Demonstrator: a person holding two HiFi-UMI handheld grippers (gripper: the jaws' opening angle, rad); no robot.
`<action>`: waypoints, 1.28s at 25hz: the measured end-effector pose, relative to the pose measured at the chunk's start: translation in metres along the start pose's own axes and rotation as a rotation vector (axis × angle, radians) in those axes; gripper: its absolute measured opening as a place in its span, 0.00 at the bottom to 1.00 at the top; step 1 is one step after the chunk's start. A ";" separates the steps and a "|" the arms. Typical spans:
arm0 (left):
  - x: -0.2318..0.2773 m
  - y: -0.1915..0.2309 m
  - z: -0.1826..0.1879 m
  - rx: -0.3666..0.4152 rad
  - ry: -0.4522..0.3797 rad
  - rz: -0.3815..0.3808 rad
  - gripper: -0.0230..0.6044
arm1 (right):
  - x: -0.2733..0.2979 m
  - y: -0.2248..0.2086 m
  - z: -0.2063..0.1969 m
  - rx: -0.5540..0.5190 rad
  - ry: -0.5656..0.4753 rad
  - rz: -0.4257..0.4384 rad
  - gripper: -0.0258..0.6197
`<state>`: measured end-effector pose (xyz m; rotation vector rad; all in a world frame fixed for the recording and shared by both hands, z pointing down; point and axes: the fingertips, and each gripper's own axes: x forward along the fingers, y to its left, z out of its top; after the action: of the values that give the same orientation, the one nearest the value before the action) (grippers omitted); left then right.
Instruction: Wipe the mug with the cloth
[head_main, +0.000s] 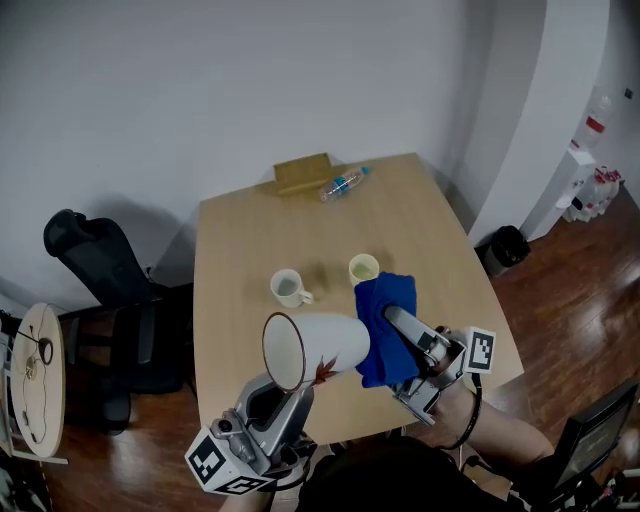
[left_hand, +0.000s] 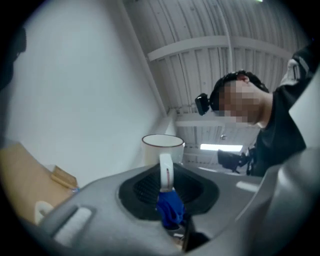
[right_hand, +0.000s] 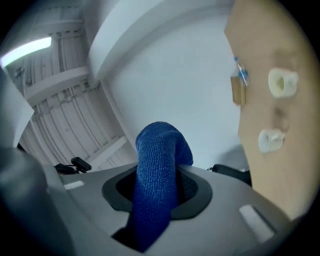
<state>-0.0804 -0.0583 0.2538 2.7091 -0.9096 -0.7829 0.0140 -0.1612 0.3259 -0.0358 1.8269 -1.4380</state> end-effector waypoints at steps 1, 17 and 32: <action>-0.002 0.005 -0.001 0.035 0.018 0.040 0.13 | -0.006 -0.001 0.010 -0.037 -0.030 -0.028 0.23; 0.006 0.009 -0.038 0.043 0.096 0.105 0.13 | -0.013 -0.006 -0.007 0.244 -0.155 0.052 0.23; -0.032 0.063 -0.067 0.150 0.197 0.356 0.13 | -0.029 -0.038 0.010 0.011 -0.059 -0.175 0.23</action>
<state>-0.0984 -0.0887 0.3443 2.5716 -1.3933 -0.3838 0.0238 -0.1690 0.3731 -0.2357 1.8040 -1.5501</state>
